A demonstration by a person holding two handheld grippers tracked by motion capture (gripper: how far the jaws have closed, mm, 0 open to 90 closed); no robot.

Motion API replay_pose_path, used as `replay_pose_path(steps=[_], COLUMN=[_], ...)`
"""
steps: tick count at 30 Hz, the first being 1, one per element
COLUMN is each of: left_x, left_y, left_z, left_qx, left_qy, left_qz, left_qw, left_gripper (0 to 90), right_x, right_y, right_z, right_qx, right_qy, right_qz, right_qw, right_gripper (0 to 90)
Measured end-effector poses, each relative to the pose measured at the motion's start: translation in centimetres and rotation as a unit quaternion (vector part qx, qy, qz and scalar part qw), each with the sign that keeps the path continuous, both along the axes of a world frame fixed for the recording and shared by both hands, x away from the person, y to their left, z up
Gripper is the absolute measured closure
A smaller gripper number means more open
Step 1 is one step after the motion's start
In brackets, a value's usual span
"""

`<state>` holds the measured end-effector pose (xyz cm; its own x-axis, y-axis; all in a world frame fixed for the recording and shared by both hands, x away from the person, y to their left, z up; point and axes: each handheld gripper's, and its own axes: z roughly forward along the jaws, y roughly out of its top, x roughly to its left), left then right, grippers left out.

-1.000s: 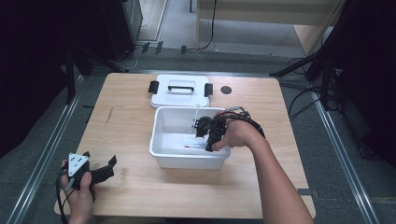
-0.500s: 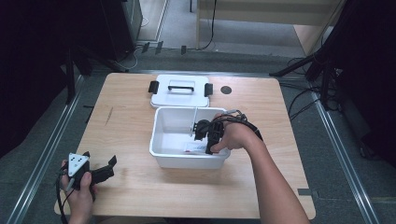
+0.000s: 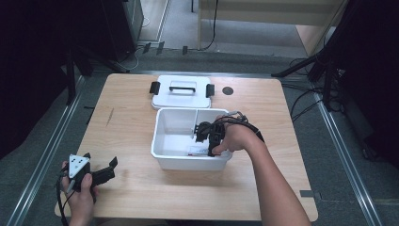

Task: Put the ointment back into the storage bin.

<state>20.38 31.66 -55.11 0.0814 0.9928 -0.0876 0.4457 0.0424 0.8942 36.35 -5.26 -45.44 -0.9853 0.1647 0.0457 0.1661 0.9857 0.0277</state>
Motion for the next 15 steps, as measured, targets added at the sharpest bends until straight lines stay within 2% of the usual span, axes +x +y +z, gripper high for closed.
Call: replay_pose_path(steps=[9,12,15], left_x=[0.0,0.0,0.0], left_y=[0.0,0.0,-0.01], left_z=[0.0,0.0,0.0], left_qx=[0.0,0.001,0.001], left_qy=[0.0,0.001,0.001], left_qz=[0.0,0.0,0.0], left_qw=[1.0,1.0,1.0], left_gripper=[0.2,0.2,0.2], right_x=[-0.08,-0.06,0.08], right_y=[-0.05,-0.08,-0.14], right_z=[-0.15,-0.15,0.12], right_qx=[-0.009,-0.006,0.002], right_qy=[0.006,0.007,0.002], right_qz=[-0.003,-0.005,-0.009], right_qw=[0.9999,0.9999,1.0], right_gripper=[71.8,72.4,76.5])
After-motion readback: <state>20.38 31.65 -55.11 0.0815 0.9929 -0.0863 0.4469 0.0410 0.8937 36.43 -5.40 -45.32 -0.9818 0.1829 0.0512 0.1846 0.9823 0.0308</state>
